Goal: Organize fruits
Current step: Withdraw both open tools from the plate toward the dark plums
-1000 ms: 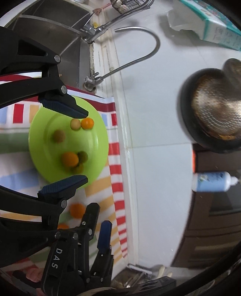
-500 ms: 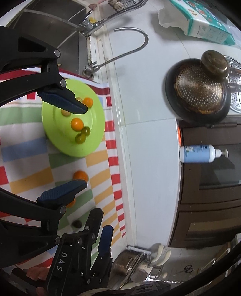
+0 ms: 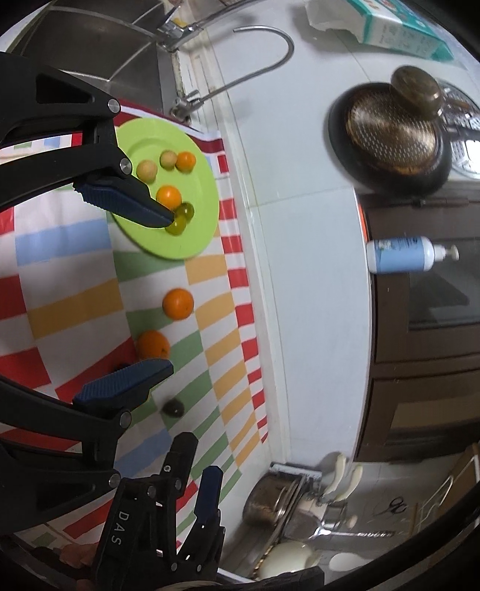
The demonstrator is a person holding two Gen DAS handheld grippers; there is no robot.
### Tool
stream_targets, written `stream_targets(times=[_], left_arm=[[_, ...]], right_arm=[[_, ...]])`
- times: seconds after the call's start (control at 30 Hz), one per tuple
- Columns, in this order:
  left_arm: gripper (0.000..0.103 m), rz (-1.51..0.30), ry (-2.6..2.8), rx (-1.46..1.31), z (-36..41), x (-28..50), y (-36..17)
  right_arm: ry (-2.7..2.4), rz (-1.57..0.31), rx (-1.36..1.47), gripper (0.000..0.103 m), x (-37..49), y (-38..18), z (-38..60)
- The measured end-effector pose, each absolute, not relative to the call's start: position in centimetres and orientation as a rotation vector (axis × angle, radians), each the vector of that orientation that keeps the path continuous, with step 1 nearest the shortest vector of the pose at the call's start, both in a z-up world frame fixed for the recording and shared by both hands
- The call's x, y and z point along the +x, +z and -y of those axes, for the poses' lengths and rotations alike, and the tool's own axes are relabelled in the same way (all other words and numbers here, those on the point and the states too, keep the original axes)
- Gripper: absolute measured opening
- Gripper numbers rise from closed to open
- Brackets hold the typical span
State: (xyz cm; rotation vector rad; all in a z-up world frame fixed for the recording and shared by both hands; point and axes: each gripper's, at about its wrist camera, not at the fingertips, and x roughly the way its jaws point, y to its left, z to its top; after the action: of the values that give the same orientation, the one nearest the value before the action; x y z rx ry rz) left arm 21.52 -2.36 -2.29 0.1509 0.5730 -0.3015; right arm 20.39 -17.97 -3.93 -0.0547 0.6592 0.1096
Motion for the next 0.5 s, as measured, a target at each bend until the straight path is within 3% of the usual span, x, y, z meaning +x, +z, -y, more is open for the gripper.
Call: stream_targets(times=[0.5], left_arm=[[0.073, -0.650, -0.362, 0.174, 6.4, 21.9, -7.0]], right_arm=[[0.107, -0.718, -0.127, 0.055, 20.2, -7.1, 21.4]])
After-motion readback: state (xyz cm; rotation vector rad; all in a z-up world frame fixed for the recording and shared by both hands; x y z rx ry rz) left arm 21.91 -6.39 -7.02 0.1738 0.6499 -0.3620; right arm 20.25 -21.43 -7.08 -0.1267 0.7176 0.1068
